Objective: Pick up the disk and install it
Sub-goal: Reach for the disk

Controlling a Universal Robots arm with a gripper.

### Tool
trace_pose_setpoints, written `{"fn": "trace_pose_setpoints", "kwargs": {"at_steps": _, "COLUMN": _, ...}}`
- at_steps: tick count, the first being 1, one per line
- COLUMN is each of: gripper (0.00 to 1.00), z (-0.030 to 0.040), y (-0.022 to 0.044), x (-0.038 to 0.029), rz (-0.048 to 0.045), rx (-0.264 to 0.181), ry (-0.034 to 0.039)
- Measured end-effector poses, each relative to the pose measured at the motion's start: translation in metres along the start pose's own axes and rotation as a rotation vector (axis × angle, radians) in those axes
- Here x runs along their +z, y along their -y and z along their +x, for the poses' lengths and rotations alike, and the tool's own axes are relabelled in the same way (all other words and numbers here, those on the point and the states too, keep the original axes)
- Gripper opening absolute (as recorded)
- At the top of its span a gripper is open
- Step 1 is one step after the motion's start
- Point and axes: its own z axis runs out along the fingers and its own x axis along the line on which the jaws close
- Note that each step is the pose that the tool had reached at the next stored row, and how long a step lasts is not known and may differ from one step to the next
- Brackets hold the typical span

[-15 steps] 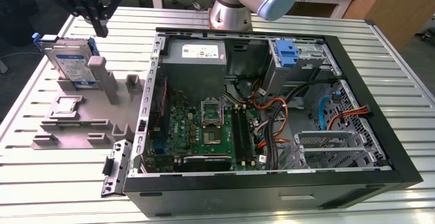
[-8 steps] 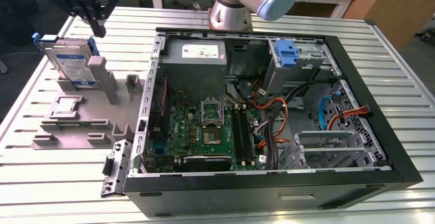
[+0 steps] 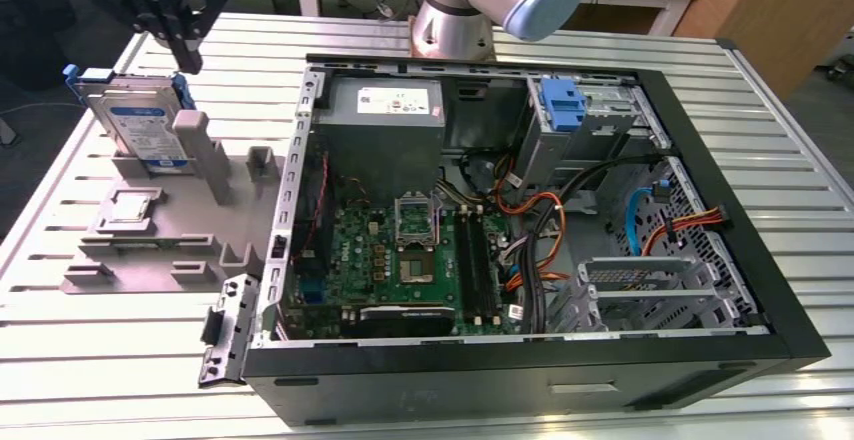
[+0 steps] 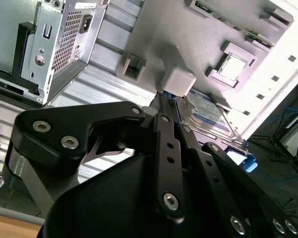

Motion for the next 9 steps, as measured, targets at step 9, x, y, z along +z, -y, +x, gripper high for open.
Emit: {"fn": "trace_pose_setpoints", "kwargs": {"at_steps": 9, "gripper": 0.10, "z": 0.0054, "y": -0.0007, "x": 0.0005, "rz": 0.0001, "rx": 0.000, "ry": -0.0001}}
